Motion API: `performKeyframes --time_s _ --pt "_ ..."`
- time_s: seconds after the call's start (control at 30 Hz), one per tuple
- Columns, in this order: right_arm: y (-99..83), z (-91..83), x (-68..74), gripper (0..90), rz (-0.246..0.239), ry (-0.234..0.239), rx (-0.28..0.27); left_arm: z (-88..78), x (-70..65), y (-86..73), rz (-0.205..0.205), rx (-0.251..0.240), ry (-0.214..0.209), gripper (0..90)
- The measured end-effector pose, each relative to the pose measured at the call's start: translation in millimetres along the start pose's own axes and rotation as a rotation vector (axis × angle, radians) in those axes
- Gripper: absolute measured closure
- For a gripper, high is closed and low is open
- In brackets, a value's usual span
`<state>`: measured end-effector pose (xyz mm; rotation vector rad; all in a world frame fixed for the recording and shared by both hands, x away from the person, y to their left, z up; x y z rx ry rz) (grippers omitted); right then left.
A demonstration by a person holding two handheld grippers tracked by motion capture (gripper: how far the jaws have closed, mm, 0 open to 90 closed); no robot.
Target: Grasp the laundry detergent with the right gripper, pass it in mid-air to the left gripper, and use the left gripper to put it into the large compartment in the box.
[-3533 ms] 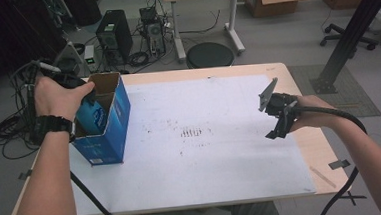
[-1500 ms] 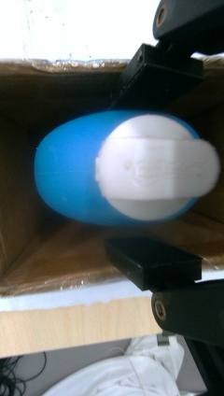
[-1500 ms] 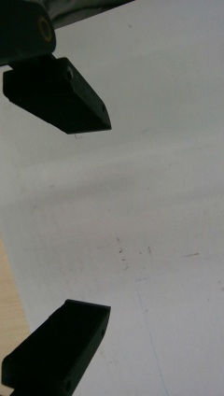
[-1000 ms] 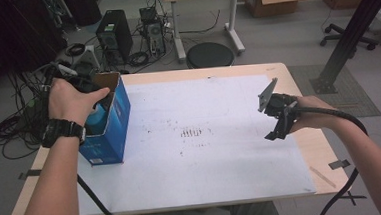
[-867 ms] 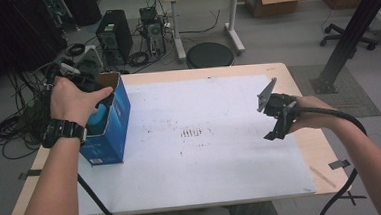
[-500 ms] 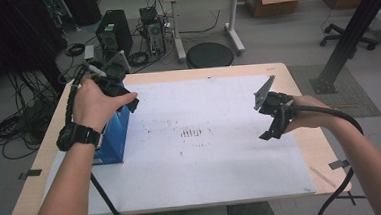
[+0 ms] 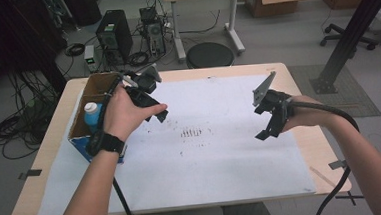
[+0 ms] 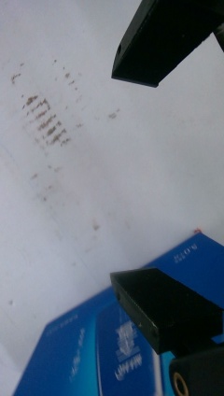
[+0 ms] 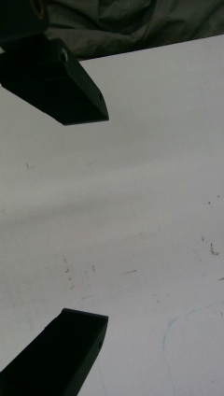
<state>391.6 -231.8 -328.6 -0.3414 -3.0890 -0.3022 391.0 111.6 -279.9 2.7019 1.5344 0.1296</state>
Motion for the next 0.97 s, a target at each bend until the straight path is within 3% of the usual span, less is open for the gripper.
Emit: performKeyframes --time_s 0.1,0.47,0.97 --pt "0.7 -0.1 -1.1 3.2 0.000 0.006 -0.005 6.3 -8.2 2.2 0.032 -0.001 -0.025 5.0" --pt "3.0 1.6 -1.3 2.9 0.000 0.005 -0.010 12.9 -21.7 5.0 0.082 -0.014 -0.064 4.8" --pt "2.6 0.1 2.5 2.7 -0.004 0.000 -0.012 10.0 -25.7 2.5 0.091 -0.025 -0.063 4.7"
Point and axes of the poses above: each handheld gripper's, and its own axes: z roughly forward along the jaws, y roughly out of its top, x roughly to its left, the point moved 2 cm from there along z, roughly forward along the jaws, and after that the axes turned 12 degrees about x, right-handed, at the moved point
